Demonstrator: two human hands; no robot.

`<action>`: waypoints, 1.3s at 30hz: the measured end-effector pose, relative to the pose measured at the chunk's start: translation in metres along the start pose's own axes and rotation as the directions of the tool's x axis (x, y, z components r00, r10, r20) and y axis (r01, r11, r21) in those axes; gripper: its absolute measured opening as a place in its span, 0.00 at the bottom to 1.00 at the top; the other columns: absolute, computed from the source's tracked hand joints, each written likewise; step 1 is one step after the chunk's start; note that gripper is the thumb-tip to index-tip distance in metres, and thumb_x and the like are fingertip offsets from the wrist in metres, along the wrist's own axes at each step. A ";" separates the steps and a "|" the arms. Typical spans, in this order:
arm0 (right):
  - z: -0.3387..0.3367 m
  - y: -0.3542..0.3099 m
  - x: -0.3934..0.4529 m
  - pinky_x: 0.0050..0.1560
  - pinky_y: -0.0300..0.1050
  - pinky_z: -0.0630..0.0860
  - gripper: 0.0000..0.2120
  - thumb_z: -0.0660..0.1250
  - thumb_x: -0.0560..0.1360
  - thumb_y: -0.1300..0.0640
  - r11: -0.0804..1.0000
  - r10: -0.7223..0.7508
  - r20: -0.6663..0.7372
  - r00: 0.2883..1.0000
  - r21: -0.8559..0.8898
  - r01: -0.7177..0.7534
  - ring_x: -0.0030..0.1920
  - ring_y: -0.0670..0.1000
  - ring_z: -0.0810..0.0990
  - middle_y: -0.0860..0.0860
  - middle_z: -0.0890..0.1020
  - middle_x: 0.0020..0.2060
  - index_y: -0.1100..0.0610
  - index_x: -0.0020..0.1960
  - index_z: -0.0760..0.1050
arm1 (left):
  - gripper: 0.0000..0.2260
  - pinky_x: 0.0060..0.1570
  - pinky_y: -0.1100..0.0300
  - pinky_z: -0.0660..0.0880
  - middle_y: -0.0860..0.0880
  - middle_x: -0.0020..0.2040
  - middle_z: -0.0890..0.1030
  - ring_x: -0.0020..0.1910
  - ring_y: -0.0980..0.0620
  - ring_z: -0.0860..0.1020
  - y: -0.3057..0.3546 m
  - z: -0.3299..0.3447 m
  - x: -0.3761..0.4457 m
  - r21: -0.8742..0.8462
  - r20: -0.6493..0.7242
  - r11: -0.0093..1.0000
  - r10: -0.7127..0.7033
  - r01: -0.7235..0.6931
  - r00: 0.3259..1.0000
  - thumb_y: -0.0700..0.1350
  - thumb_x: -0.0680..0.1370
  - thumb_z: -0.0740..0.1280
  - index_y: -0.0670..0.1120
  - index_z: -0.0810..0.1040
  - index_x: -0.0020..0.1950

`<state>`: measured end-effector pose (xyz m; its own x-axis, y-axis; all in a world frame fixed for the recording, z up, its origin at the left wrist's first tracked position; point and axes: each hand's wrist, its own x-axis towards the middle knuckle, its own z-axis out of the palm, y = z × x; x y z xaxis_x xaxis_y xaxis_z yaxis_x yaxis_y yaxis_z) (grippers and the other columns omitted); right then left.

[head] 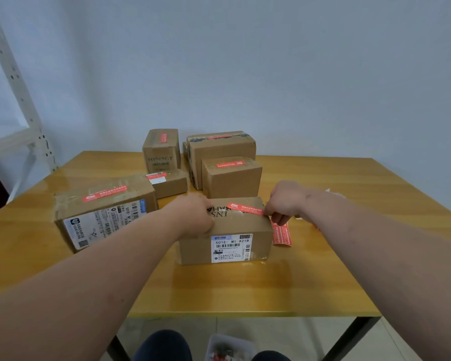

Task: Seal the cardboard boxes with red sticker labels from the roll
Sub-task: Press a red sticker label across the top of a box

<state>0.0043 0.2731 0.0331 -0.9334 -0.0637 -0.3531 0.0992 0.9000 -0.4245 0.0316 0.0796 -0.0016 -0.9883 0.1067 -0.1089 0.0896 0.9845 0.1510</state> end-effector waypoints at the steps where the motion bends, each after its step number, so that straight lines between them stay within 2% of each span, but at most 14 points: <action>1: 0.000 -0.001 -0.001 0.18 0.29 0.63 0.09 0.65 0.78 0.60 1.000 0.007 0.008 1.000 0.001 -0.007 0.31 0.50 0.79 0.55 0.81 0.36 0.61 0.41 0.74 | 0.18 0.58 0.57 0.71 0.48 0.67 0.73 0.63 0.48 0.73 0.000 0.001 0.001 0.013 0.003 1.000 -0.002 0.002 1.000 0.49 0.81 0.60 0.48 0.72 0.70; 4: 0.000 -0.003 -0.001 0.26 0.36 0.67 0.07 0.65 0.79 0.58 0.999 0.028 0.032 0.999 0.020 -0.029 0.32 0.50 0.79 0.57 0.82 0.42 0.63 0.50 0.77 | 0.18 0.60 0.56 0.71 0.48 0.67 0.73 0.64 0.48 0.72 0.000 0.003 0.001 0.026 0.001 1.000 -0.003 0.003 1.000 0.49 0.81 0.59 0.48 0.71 0.71; 5: 0.001 -0.003 -0.001 0.29 0.38 0.68 0.07 0.66 0.79 0.58 0.999 0.037 0.037 0.999 0.029 -0.038 0.33 0.51 0.79 0.56 0.82 0.42 0.62 0.50 0.77 | 0.18 0.60 0.56 0.70 0.48 0.68 0.73 0.64 0.48 0.72 0.000 0.003 0.001 0.028 0.000 1.000 0.000 0.000 1.000 0.49 0.81 0.59 0.48 0.71 0.71; 8: 0.001 -0.004 0.000 0.34 0.40 0.69 0.07 0.65 0.79 0.59 0.998 0.048 0.031 0.998 0.030 -0.049 0.37 0.53 0.80 0.54 0.80 0.37 0.60 0.43 0.75 | 0.18 0.61 0.55 0.70 0.48 0.68 0.72 0.65 0.48 0.72 -0.001 0.002 0.001 0.046 0.008 0.999 0.008 -0.008 1.000 0.50 0.81 0.58 0.48 0.71 0.71; 11: 0.001 -0.005 0.002 0.30 0.37 0.68 0.08 0.63 0.79 0.61 0.997 0.053 0.018 0.998 0.053 -0.054 0.33 0.51 0.78 0.54 0.79 0.36 0.60 0.41 0.73 | 0.18 0.62 0.54 0.70 0.48 0.69 0.72 0.65 0.47 0.72 -0.001 0.002 0.002 0.068 0.020 0.998 0.015 -0.016 1.000 0.50 0.81 0.58 0.49 0.71 0.71; 15: 0.001 -0.003 0.006 0.41 0.42 0.69 0.06 0.63 0.76 0.61 0.989 0.048 -0.028 0.998 0.143 -0.044 0.35 0.54 0.79 0.54 0.79 0.34 0.59 0.40 0.73 | 0.18 0.63 0.53 0.70 0.48 0.68 0.73 0.65 0.47 0.72 -0.003 0.002 0.004 0.081 0.025 0.997 0.019 -0.021 1.000 0.50 0.81 0.58 0.48 0.72 0.70; 19: -0.003 -0.003 0.001 0.23 0.31 0.66 0.06 0.64 0.78 0.59 0.994 0.048 -0.030 0.998 0.103 -0.045 0.31 0.50 0.77 0.54 0.77 0.35 0.60 0.43 0.73 | 0.17 0.60 0.55 0.72 0.48 0.66 0.74 0.63 0.48 0.74 -0.004 0.003 0.007 0.087 0.035 0.996 0.012 -0.015 0.999 0.50 0.81 0.59 0.48 0.73 0.69; 22: -0.001 -0.005 0.002 0.26 0.35 0.66 0.05 0.66 0.78 0.58 0.999 0.045 0.010 0.999 0.006 -0.045 0.31 0.50 0.78 0.55 0.80 0.39 0.61 0.49 0.76 | 0.18 0.58 0.55 0.72 0.48 0.66 0.75 0.62 0.49 0.74 -0.003 0.003 0.007 0.085 0.040 0.996 0.008 -0.011 0.999 0.51 0.81 0.59 0.48 0.73 0.69; 26: 0.001 -0.007 0.008 0.26 0.36 0.68 0.08 0.66 0.78 0.60 0.999 0.022 -0.030 0.999 -0.041 -0.023 0.30 0.49 0.79 0.54 0.79 0.35 0.61 0.41 0.74 | 0.18 0.61 0.54 0.72 0.48 0.66 0.74 0.63 0.48 0.74 -0.002 0.002 0.007 0.104 0.044 0.994 0.012 -0.016 0.999 0.50 0.81 0.58 0.48 0.72 0.70; 28: 0.002 -0.010 0.011 0.30 0.39 0.73 0.10 0.66 0.77 0.60 0.998 -0.015 -0.075 0.997 -0.065 0.011 0.32 0.51 0.79 0.54 0.79 0.34 0.61 0.38 0.73 | 0.18 0.61 0.54 0.72 0.48 0.66 0.74 0.63 0.48 0.73 -0.002 0.001 0.006 0.104 0.045 0.994 0.014 -0.018 0.999 0.51 0.81 0.58 0.48 0.73 0.69; 31: 0.006 -0.016 0.012 0.32 0.40 0.70 0.09 0.66 0.76 0.56 0.970 -0.153 -0.140 0.978 -0.212 0.121 0.38 0.51 0.77 0.53 0.77 0.37 0.59 0.39 0.75 | 0.18 0.60 0.55 0.72 0.48 0.66 0.74 0.63 0.48 0.74 -0.002 -0.001 0.005 0.100 0.044 0.995 0.010 -0.015 0.999 0.51 0.81 0.59 0.48 0.73 0.69; 33: 0.013 -0.022 0.011 0.40 0.43 0.73 0.09 0.67 0.76 0.51 0.952 -0.237 -0.121 0.964 -0.226 0.206 0.45 0.52 0.77 0.53 0.78 0.44 0.58 0.47 0.77 | 0.18 0.59 0.56 0.73 0.48 0.65 0.75 0.62 0.49 0.74 -0.001 -0.002 0.005 0.090 0.042 0.996 0.002 -0.006 0.999 0.51 0.81 0.60 0.48 0.74 0.69; 35: 0.021 -0.028 0.013 0.52 0.48 0.75 0.10 0.69 0.75 0.47 0.938 -0.293 -0.111 0.950 -0.227 0.263 0.51 0.53 0.77 0.51 0.80 0.48 0.53 0.47 0.77 | 0.18 0.59 0.56 0.74 0.49 0.65 0.75 0.61 0.49 0.75 -0.002 -0.003 0.006 0.089 0.041 0.996 -0.005 0.001 0.999 0.52 0.80 0.61 0.49 0.74 0.69; 39: 0.032 -0.038 0.020 0.60 0.54 0.67 0.10 0.67 0.75 0.42 0.902 -0.336 -0.131 0.933 -0.330 0.279 0.52 0.52 0.75 0.46 0.78 0.46 0.49 0.46 0.73 | 0.18 0.58 0.53 0.76 0.49 0.63 0.76 0.59 0.49 0.76 -0.005 -0.005 0.008 0.094 0.033 0.996 -0.009 0.006 0.999 0.53 0.79 0.63 0.50 0.75 0.68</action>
<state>-0.0072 0.2240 0.0151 -0.9490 -0.3056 -0.0773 -0.2846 0.9361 -0.2067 0.0229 0.0752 0.0015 -0.9845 0.1020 -0.1428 0.0946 0.9939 0.0575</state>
